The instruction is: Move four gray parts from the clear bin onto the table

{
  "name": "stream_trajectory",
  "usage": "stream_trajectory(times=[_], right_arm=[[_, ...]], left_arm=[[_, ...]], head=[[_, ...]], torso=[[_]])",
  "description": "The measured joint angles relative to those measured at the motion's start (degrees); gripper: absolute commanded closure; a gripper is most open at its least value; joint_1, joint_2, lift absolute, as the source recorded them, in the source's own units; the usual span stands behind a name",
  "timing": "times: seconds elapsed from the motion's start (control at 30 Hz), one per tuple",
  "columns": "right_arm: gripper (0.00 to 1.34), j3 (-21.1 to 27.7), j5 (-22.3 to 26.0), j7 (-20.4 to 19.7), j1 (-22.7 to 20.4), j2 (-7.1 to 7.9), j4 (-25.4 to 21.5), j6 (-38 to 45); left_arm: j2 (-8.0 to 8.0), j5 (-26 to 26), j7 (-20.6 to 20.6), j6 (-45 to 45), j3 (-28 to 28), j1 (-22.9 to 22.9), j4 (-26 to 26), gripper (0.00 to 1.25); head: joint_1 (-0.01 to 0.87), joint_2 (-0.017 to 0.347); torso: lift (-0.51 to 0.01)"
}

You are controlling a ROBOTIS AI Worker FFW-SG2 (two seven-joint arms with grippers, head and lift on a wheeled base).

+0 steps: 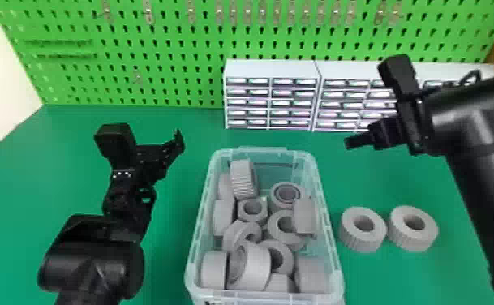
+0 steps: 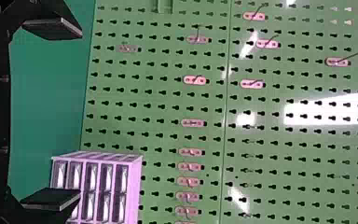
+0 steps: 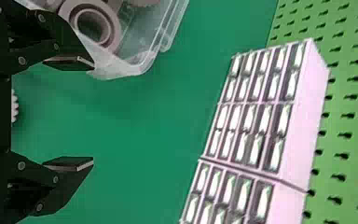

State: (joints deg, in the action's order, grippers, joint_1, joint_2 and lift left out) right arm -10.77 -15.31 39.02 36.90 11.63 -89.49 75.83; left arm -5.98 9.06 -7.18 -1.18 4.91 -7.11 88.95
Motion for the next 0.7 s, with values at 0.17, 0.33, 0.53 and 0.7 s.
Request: stream_trajectory(times=[0.17, 0.33, 0.53, 0.7], right_arm=[[0.53, -1.8, 2.0, 0.0, 1.4, 0.05, 0.4, -1.4], [0.53, -3.4, 4.0, 0.0, 2.5, -0.20, 1.2, -2.4], [0.53, -4.7, 6.0, 0.0, 3.6, -0.81, 2.4, -2.9], [0.53, -6.3, 7.6, -0.1, 4.4, -1.21, 3.3, -3.7]], left_arm=[[0.00, 0.0, 0.0, -0.2, 0.1, -0.2, 0.0, 0.09], [0.00, 0.0, 0.0, -0.4, 0.3, -0.3, 0.0, 0.09], [0.00, -0.1, 0.0, -0.6, 0.3, -0.4, 0.0, 0.09], [0.00, -0.1, 0.0, -0.6, 0.2, -0.3, 0.0, 0.09]], head=[[0.693, 0.072], [0.693, 0.072], [0.693, 0.072], [0.693, 0.072]], torso=[[-0.052], [-0.052], [-0.052], [-0.052]])
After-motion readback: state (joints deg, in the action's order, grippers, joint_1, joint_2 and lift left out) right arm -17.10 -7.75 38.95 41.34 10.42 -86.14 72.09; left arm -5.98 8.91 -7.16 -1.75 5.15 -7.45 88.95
